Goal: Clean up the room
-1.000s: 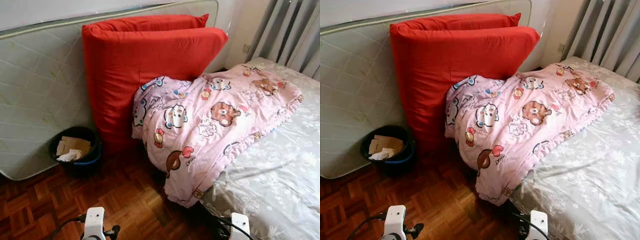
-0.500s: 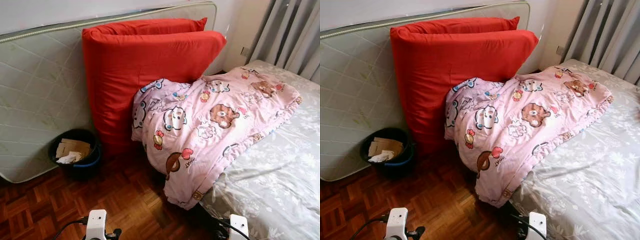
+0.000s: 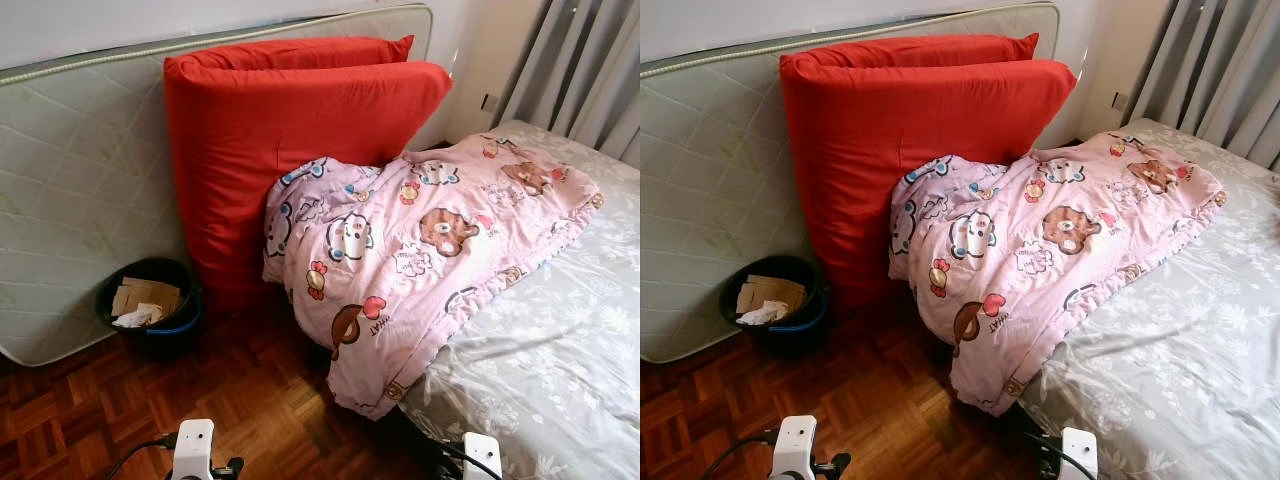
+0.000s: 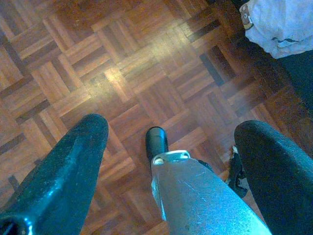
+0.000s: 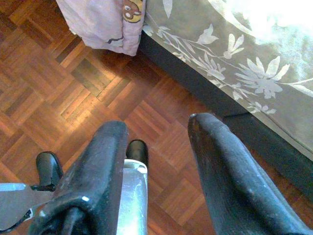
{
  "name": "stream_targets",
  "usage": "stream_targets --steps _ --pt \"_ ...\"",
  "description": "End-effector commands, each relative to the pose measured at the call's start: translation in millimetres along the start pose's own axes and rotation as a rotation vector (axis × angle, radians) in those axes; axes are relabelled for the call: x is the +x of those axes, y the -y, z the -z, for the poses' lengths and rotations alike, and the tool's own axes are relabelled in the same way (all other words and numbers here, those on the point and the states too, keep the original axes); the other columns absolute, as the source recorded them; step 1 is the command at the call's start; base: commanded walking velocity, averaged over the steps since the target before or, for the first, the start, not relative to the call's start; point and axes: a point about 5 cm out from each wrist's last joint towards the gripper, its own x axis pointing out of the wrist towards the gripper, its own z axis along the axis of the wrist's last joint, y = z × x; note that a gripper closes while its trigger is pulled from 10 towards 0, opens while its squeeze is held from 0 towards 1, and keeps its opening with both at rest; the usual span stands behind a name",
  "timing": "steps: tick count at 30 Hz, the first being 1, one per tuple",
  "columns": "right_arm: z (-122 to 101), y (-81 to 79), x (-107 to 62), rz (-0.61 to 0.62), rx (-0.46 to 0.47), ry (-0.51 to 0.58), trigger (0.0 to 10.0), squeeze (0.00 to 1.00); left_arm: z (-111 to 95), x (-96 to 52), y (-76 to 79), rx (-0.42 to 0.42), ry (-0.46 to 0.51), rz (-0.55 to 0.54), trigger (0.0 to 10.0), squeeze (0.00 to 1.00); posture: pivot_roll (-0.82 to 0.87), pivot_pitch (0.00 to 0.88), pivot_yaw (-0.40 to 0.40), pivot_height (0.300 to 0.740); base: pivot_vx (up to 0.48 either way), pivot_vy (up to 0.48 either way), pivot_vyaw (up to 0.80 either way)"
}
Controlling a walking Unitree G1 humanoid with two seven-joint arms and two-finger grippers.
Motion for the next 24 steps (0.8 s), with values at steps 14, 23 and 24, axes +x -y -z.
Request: stream_targets --steps 14,23,24 --pt "3.9 2.2 -0.8 0.008 -0.002 -0.017 10.0 0.00 5.1 -1.0 0.0 0.007 -0.016 0.003 10.0 0.00 -0.03 0.000 -0.052 0.740 0.000 0.000 0.00" --pt "5.7 -5.1 -0.1 -0.007 -0.008 -0.029 10.0 0.00 3.5 -0.5 1.6 0.027 -0.014 0.012 10.0 0.00 -0.02 0.028 -0.050 0.740 0.000 0.000 0.00" --pt "6.9 -10.2 0.3 -0.017 -0.002 -0.034 10.0 0.00 1.9 0.0 3.1 0.047 -0.011 0.019 10.0 0.00 -0.02 0.029 -0.049 0.740 0.000 0.000 0.00"
